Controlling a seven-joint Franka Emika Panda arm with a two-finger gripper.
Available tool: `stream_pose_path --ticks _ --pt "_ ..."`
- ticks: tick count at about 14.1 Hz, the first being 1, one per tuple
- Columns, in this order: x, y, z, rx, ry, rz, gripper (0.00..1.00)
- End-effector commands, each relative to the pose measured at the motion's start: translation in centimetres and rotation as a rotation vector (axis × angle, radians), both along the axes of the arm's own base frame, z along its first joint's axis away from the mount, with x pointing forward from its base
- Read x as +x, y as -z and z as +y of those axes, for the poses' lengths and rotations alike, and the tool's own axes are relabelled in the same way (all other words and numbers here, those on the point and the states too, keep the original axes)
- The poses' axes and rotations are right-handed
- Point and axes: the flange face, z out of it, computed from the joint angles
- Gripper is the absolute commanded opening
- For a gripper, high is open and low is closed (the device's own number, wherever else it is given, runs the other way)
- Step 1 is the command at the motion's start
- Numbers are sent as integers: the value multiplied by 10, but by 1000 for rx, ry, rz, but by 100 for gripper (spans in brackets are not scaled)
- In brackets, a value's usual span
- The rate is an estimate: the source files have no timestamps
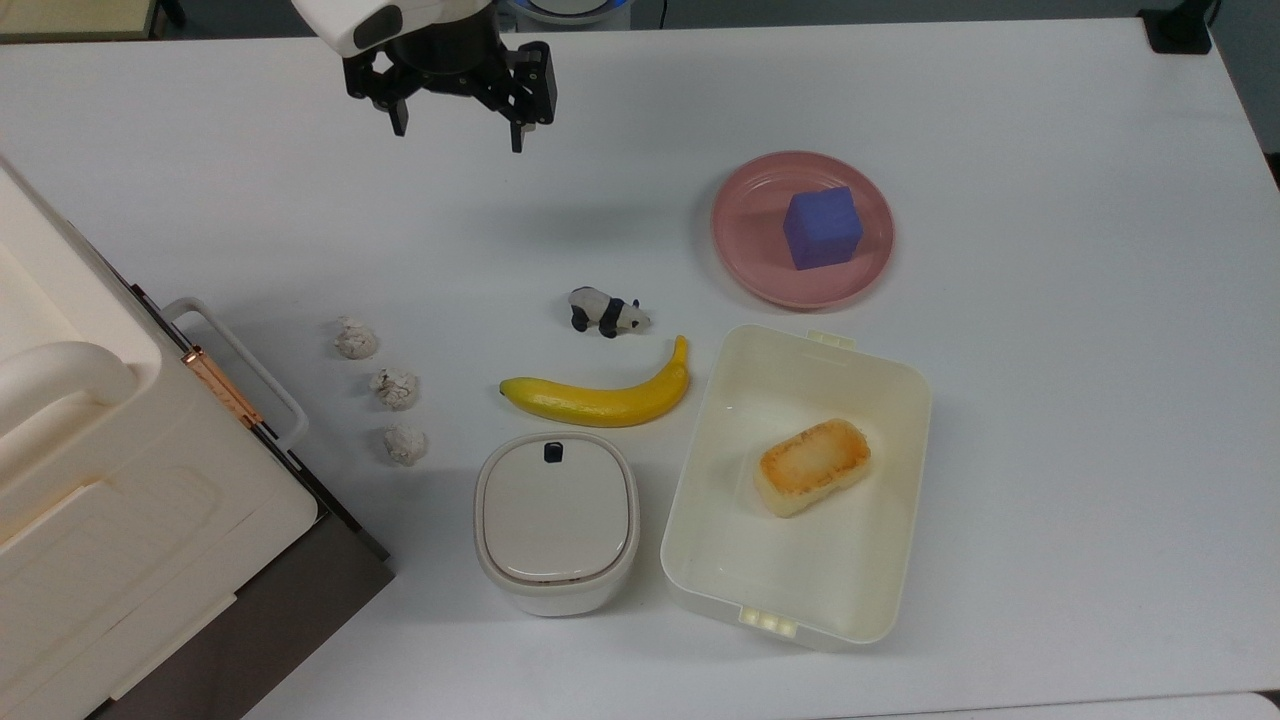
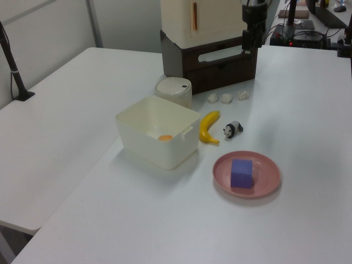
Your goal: Slide open the drawer
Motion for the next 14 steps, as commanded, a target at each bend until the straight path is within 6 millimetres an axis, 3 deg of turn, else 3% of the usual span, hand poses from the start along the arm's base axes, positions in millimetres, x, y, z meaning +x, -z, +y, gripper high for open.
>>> stream_pose_path --ticks 1,14 --pt "-7 4 4 -10 -46 25 100" --pt "-8 8 6 -7 -89 38 100"
